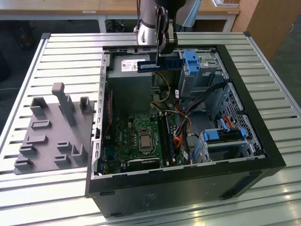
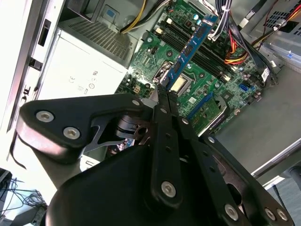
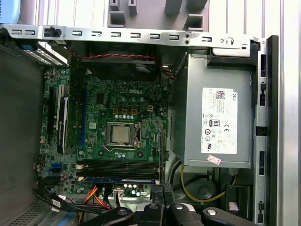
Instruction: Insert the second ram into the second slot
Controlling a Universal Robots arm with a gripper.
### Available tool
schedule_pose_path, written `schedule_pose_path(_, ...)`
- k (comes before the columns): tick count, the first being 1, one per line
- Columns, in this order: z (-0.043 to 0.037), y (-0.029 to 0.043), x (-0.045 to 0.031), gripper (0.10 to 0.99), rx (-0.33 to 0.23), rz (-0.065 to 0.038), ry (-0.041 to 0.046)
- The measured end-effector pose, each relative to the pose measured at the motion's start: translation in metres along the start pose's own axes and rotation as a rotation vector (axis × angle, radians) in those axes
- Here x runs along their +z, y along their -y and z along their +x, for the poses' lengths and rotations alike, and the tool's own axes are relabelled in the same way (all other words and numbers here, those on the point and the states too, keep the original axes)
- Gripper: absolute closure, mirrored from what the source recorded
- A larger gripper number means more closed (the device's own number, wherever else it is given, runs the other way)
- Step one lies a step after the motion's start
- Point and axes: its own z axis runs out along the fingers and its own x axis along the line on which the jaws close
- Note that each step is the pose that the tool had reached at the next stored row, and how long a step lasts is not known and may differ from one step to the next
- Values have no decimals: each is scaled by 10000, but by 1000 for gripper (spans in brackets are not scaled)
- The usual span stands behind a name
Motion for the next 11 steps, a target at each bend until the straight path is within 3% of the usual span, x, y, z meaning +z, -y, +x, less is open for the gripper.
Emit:
schedule_pose_path(2,4,0,0,965,0,0,0)
schedule_pose_path(4,80,-2,-1,965,0,0,0)
schedule_pose_path(11,100,-3,-2,965,-1,-1,0)
